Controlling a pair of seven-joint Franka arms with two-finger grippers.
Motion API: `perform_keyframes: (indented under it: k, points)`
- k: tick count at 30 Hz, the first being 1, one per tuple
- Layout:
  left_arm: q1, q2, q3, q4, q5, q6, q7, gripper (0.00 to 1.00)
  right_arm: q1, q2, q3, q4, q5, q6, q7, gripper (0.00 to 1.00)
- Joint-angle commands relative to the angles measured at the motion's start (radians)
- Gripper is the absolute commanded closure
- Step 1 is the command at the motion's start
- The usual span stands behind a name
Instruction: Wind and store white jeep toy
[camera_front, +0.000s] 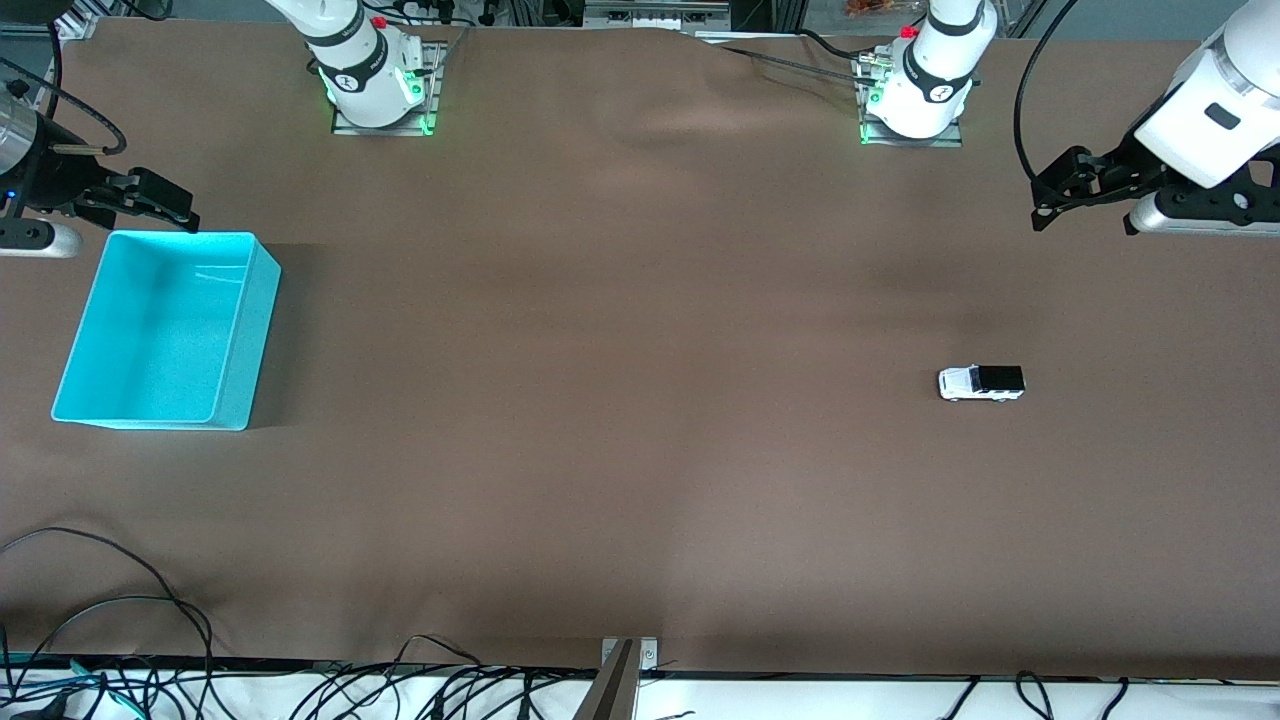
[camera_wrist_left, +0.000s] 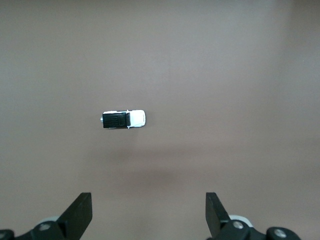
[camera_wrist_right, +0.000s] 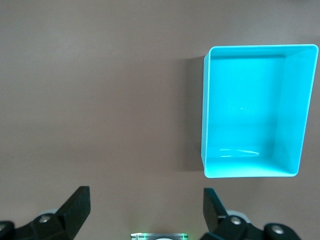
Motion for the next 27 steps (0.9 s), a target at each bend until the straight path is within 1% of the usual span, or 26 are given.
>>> perform_keyframes:
  k: [1, 12, 20, 27]
  points:
    - [-0.005, -0.027, 0.010, -0.022, -0.007, -0.001, 0.024, 0.00, 0.000, 0.008, 0.004, 0.032, 0.000, -0.011, -0.015, 0.00]
    - [0.001, -0.038, 0.010, -0.024, -0.007, -0.001, 0.027, 0.00, 0.000, 0.006, 0.005, 0.034, 0.002, -0.014, -0.015, 0.00]
    - [0.001, -0.023, 0.010, -0.027, -0.007, 0.009, 0.027, 0.00, 0.004, 0.006, 0.005, 0.034, 0.002, -0.011, -0.015, 0.00]
    - [0.007, 0.042, 0.010, -0.018, -0.007, 0.011, 0.062, 0.00, 0.004, 0.006, 0.005, 0.034, 0.002, -0.009, -0.015, 0.00]
